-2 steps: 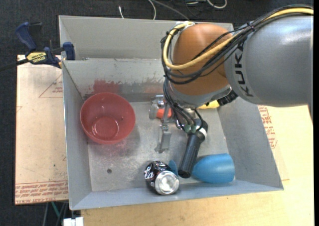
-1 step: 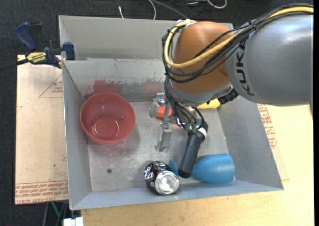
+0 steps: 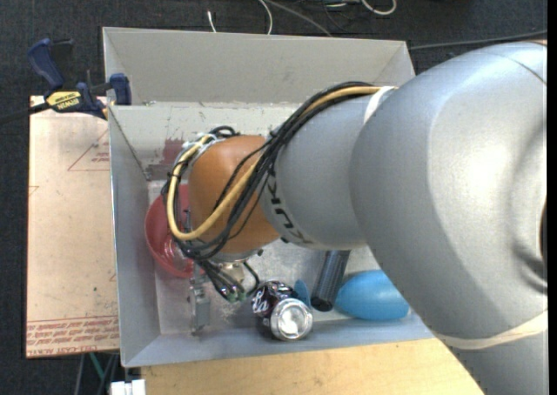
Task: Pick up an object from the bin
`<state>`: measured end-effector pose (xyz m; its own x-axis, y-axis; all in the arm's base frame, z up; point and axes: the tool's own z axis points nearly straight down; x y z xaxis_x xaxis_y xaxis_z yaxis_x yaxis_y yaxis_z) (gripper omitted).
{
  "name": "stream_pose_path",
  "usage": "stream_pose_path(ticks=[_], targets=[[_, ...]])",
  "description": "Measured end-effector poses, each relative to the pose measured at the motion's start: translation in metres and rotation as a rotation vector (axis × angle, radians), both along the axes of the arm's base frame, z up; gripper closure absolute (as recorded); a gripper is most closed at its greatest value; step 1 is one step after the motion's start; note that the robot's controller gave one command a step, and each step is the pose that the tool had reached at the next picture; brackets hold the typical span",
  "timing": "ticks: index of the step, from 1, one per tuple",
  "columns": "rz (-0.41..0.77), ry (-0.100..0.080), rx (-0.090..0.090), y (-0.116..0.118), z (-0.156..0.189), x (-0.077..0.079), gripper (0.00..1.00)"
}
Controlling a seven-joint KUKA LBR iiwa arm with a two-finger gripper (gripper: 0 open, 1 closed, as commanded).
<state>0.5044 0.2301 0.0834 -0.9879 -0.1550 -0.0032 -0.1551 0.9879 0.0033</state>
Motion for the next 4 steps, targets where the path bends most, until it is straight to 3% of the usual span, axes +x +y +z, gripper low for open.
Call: stream_pose_path(ticks=[1, 2, 3, 4], targets=[[0.384, -0.018, -0.004, -0.012, 0.059, 0.013, 0.00], [0.058, -0.002, 0.001, 0.021, -0.022, -0.003, 0.00], [0.223, -0.016, 0.000, 0.001, -0.013, -0.005, 0.00], [0.062, -0.016, -0.001, 0.015, -0.015, 0.002, 1.00]])
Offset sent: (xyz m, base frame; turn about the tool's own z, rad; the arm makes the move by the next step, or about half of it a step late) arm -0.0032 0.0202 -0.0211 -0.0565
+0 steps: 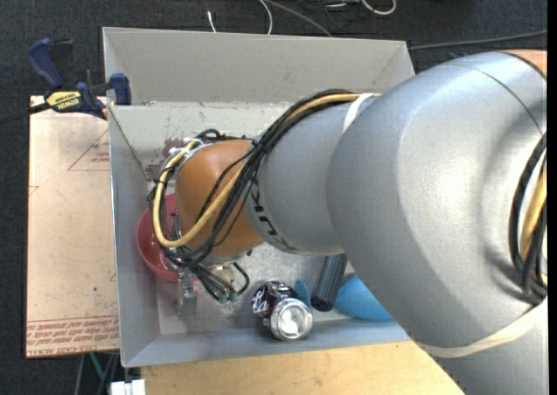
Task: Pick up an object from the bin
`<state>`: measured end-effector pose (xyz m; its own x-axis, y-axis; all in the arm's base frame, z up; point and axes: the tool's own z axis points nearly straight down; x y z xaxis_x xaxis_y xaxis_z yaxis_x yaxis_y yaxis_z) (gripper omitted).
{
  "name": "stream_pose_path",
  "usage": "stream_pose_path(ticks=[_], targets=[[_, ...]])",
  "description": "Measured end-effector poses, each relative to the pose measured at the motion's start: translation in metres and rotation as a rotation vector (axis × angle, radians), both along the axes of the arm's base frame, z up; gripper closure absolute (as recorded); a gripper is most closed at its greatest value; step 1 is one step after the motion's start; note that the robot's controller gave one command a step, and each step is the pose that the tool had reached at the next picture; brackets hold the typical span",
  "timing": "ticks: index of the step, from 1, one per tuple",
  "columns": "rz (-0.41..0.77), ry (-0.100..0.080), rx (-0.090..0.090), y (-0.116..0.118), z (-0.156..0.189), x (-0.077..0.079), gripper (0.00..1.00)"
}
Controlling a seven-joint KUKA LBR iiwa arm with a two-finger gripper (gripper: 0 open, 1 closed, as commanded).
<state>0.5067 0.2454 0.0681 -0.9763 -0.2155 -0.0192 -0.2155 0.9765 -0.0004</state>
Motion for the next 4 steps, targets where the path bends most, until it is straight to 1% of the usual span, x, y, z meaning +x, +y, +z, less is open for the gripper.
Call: stream_pose_path(ticks=[1, 2, 3, 4], targets=[[-0.001, 0.000, 0.000, 0.000, 0.000, 0.000, 1.00], [-0.004, -0.006, 0.001, -0.001, 0.034, 0.001, 1.00], [-0.004, 0.001, -0.002, -0.002, 0.063, 0.000, 1.00], [-0.003, -0.003, 0.001, 0.000, 0.085, 0.001, 1.00]])
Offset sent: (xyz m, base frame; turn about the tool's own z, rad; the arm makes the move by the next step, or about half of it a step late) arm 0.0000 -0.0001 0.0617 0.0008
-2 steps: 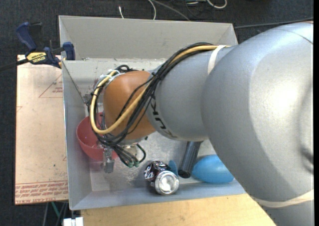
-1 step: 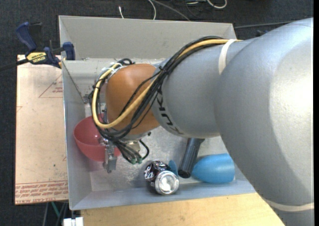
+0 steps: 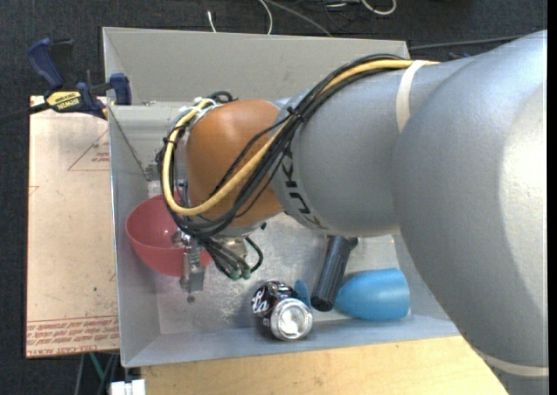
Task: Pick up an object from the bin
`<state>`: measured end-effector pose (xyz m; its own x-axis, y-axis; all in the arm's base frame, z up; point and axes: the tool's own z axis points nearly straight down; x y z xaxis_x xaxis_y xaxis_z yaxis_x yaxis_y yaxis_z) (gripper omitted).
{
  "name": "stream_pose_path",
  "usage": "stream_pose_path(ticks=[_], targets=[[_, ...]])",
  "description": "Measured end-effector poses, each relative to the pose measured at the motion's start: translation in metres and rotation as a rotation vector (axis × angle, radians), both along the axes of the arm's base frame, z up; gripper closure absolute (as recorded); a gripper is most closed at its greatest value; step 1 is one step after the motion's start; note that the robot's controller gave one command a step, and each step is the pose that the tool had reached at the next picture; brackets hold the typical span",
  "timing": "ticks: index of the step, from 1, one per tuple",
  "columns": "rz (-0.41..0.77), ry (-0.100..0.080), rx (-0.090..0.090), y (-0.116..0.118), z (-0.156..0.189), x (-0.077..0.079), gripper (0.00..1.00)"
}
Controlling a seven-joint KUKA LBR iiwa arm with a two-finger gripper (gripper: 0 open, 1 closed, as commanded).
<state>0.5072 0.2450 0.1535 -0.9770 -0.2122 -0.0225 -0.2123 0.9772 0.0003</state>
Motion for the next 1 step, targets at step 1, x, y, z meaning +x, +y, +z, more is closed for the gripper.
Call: stream_pose_path(ticks=[1], targets=[[0.000, 0.000, 0.000, 0.0001, 0.0113, -0.0001, 1.00]])
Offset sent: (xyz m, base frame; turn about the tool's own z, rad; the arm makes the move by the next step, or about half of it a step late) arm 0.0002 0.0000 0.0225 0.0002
